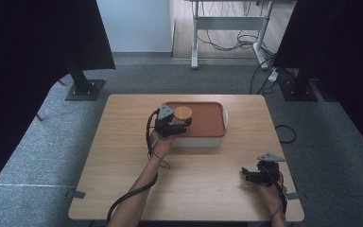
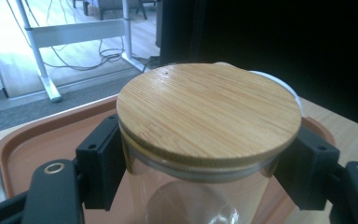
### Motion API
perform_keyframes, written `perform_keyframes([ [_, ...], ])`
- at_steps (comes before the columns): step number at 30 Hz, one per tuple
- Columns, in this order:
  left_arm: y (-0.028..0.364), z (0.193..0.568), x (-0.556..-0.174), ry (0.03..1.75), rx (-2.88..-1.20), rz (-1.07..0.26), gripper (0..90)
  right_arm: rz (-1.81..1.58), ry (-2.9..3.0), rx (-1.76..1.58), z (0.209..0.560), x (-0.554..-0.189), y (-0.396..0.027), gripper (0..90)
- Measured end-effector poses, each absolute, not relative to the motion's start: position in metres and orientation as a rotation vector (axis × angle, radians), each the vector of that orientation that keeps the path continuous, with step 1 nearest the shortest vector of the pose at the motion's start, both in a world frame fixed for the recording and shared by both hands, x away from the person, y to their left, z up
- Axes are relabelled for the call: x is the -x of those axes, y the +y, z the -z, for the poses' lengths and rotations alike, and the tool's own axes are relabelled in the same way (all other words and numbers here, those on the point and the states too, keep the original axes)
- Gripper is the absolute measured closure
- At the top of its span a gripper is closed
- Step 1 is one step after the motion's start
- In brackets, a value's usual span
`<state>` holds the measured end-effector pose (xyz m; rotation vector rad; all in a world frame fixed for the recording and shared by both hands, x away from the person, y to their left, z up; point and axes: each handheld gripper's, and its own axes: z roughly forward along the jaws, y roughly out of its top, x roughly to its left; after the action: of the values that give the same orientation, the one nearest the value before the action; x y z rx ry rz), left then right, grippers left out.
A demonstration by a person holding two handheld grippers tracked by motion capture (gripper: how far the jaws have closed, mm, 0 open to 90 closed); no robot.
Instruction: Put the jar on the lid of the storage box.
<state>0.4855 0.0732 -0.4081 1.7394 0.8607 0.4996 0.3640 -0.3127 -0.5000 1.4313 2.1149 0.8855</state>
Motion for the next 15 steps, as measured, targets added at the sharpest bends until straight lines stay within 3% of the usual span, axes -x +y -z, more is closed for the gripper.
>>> perform_keyframes([
  [10,0.0655,0.4118,-0.4876,0.834,-1.779,-0.537,24.9,-0.885,2.117,-1.429,0.5000,-0.3639,-0.3126,8.5],
  [15,0.0670,0.4131,-0.4918,0.853,-1.779,-0.480,23.4,-0.885,2.118,-1.428,0.5000,-0.3640,-0.3126,8.5],
])
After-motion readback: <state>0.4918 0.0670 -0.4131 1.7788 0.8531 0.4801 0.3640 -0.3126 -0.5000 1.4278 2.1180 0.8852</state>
